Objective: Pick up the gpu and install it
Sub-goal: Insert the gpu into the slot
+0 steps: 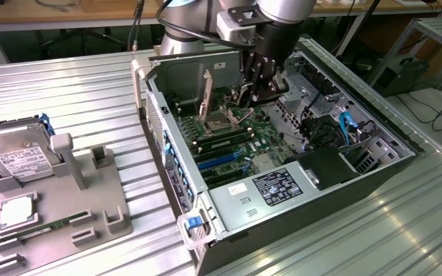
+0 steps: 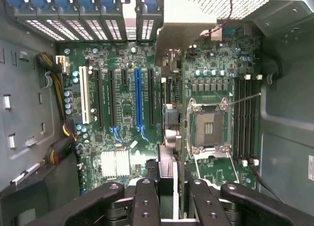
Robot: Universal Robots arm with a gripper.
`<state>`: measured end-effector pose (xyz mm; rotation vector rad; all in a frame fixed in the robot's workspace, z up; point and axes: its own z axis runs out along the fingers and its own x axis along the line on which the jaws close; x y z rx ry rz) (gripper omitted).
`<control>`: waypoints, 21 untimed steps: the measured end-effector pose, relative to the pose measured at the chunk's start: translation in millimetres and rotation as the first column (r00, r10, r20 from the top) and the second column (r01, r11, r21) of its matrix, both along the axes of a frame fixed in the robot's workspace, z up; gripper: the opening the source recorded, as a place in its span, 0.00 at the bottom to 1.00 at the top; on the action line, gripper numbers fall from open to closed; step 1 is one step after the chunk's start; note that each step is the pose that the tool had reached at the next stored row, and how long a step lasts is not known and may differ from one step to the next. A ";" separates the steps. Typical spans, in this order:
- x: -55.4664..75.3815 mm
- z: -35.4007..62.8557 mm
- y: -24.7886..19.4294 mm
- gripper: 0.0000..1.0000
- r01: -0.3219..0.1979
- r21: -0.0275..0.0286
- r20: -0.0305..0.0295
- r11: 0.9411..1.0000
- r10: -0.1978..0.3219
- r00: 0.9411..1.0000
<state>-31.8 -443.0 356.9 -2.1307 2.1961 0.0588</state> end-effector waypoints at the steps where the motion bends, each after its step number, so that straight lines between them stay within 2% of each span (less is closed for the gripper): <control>1: -0.7 -0.8 0.0 0.28 0.001 0.000 0.000 1.000 -0.001 1.000; 6: -2.9 -4.4 -2.6 0.28 0.001 0.000 0.000 1.000 -0.001 1.000; 10: -12.2 -11.0 -2.8 0.28 0.001 0.000 0.000 1.000 -0.001 1.000; 15: -12.5 -20.1 -3.1 0.28 0.001 0.000 -0.001 1.000 -0.001 1.000; 16: -12.7 -20.7 -3.0 0.28 0.001 -0.004 -0.001 1.000 -0.001 1.000; 18: -12.9 -21.4 -3.1 0.28 0.001 -0.019 -0.001 1.000 -0.001 1.000; 19: -13.0 -22.2 -3.1 0.28 0.001 -0.023 -0.001 1.000 -0.001 1.000; 20: -13.0 -23.2 -3.1 0.28 0.001 -0.027 -0.001 1.000 -0.001 1.000; 21: -13.0 -24.1 -3.1 0.28 0.001 -0.028 -0.001 1.000 -0.001 1.000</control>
